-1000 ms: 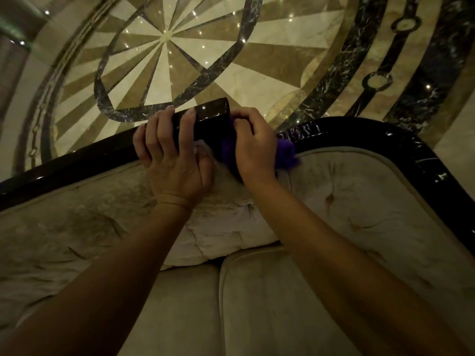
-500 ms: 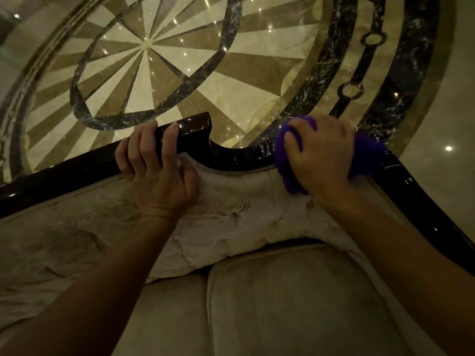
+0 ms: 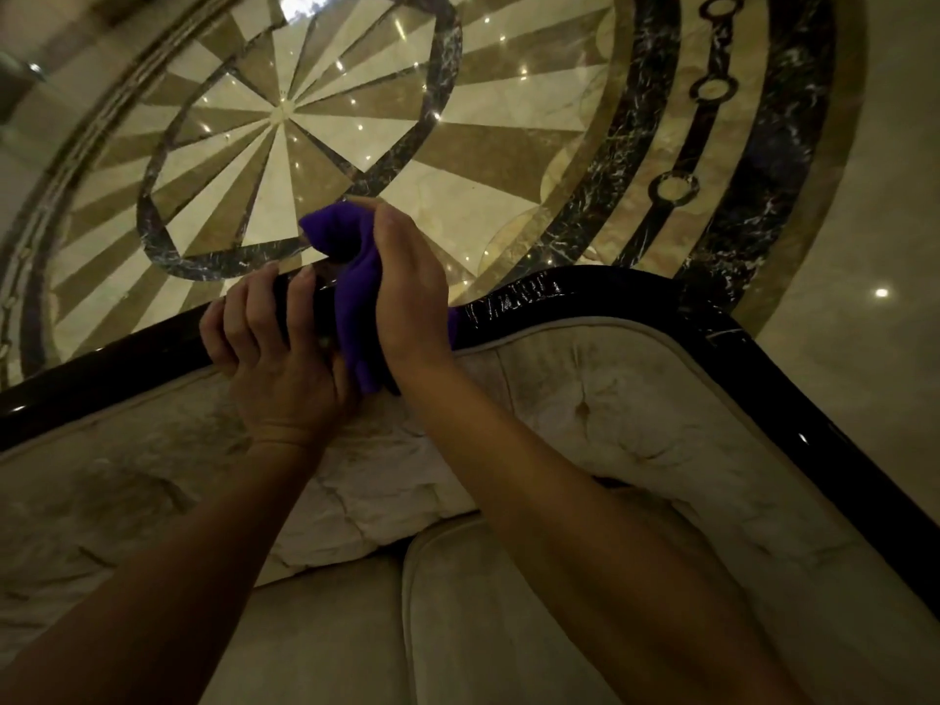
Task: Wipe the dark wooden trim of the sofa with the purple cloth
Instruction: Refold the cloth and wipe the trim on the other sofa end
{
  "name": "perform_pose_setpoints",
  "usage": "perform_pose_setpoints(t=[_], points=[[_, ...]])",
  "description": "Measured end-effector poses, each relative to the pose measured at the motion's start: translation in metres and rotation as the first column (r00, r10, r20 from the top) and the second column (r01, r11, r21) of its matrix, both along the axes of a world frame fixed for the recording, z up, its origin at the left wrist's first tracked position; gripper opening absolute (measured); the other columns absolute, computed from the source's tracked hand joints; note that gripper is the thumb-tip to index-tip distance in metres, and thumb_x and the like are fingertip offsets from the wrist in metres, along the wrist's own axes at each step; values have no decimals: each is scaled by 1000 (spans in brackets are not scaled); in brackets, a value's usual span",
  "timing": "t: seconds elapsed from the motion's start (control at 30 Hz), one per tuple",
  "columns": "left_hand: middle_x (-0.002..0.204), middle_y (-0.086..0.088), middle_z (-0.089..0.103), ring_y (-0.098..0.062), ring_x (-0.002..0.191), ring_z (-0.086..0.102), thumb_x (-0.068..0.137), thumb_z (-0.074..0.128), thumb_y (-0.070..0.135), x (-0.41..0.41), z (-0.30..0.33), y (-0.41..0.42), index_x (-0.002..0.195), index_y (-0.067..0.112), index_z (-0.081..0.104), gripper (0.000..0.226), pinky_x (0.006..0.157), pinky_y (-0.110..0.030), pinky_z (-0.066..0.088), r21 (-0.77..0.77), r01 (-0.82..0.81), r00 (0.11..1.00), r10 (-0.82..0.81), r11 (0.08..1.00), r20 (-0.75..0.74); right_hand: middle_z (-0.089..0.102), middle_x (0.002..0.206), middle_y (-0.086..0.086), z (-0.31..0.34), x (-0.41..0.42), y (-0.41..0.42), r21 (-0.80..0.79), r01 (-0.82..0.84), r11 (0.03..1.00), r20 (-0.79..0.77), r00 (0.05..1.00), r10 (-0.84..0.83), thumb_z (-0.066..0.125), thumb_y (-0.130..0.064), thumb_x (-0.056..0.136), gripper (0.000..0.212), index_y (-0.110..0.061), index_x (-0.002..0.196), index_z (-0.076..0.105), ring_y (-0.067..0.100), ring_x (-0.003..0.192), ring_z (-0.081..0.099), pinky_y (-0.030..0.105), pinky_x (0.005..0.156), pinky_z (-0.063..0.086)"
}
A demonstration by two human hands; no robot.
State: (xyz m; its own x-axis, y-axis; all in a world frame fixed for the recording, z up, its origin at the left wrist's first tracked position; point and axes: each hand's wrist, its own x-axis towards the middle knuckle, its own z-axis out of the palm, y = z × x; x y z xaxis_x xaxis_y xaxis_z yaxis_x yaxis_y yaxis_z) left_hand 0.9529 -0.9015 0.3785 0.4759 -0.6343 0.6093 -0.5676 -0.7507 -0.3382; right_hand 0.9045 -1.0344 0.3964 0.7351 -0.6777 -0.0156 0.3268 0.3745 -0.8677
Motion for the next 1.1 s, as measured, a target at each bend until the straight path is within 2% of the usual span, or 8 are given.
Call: perform_pose_setpoints(t=[0.13, 0.23, 0.33, 0.43, 0.53, 0.83, 1.0, 1.1], points=[[146, -25, 48, -35, 136, 34, 93, 56, 37, -1, 0, -1, 147, 12, 40, 61, 117, -53, 21, 3, -3, 1000, 3, 1000, 2, 72, 102, 9, -37, -8, -13, -504, 17, 864, -155, 982, -110, 41, -33, 111, 38, -11, 117, 71, 25, 96, 67, 42, 84, 52], [148, -24, 46, -36, 138, 32, 89, 53, 32, -3, 1, 0, 148, 12, 39, 64, 119, -54, 19, 8, -2, 999, 2, 1000, -35, 70, 100, 12, -63, -20, -46, -866, -333, 373, -428, 879, -210, 44, -41, 110, 37, -18, 110, 73, 33, 93, 64, 42, 85, 43], [149, -25, 45, -35, 138, 29, 88, 55, 31, -6, 5, -1, 149, 12, 38, 66, 120, -51, 13, -7, 0, 998, -1, 1000, -68, 69, 112, 10, -67, -33, -88, -845, -533, 42, -511, 782, -358, 40, -55, 105, 45, -25, 112, 72, 33, 105, 61, 49, 99, 39], [151, -22, 44, -35, 140, 29, 88, 56, 30, -13, 9, -2, 150, 14, 38, 67, 121, -52, 13, -21, -6, 992, 4, 1000, -127, 64, 122, 12, -65, -48, -114, -793, -606, -56, -533, 736, -416, 42, -71, 97, 57, -27, 125, 66, 36, 112, 58, 54, 95, 46], [153, -19, 44, -38, 143, 32, 90, 54, 31, -23, 14, 1, 151, 17, 36, 65, 124, -54, 15, -24, -27, 985, 23, 999, -171, 60, 128, 10, -57, -60, -125, -744, -668, 20, -618, 677, -399, 46, -84, 87, 72, -30, 134, 59, 37, 119, 56, 57, 96, 47], [169, -14, 20, -36, 158, 11, 91, 55, 36, -86, 14, -26, 159, 19, 25, 76, 127, -58, 8, -168, -161, 894, 71, 973, -443, 56, 139, 13, -96, -199, -186, -696, -442, 567, -712, 531, -460, 40, -80, 94, 74, -32, 151, 38, 38, 121, 60, 49, 96, 53], [167, -23, 22, -42, 150, 31, 89, 64, 26, -202, -25, -15, 154, 8, 38, 72, 115, -60, 36, -149, 109, 745, -180, 983, -642, 56, 132, 20, -138, -329, -174, -535, -599, 596, -826, 221, -519, 45, -67, 100, 73, -31, 159, 22, 43, 109, 63, 49, 82, 53], [161, -28, 33, -47, 134, 49, 83, 74, 15, -286, -38, -17, 146, 0, 48, 69, 103, -53, 48, -180, 74, 577, -189, 981, -794, 62, 122, 14, -124, -368, -180, -369, -776, 512, -847, 54, -528, 44, -62, 104, 66, -23, 156, 29, 36, 103, 66, 42, 76, 50]])
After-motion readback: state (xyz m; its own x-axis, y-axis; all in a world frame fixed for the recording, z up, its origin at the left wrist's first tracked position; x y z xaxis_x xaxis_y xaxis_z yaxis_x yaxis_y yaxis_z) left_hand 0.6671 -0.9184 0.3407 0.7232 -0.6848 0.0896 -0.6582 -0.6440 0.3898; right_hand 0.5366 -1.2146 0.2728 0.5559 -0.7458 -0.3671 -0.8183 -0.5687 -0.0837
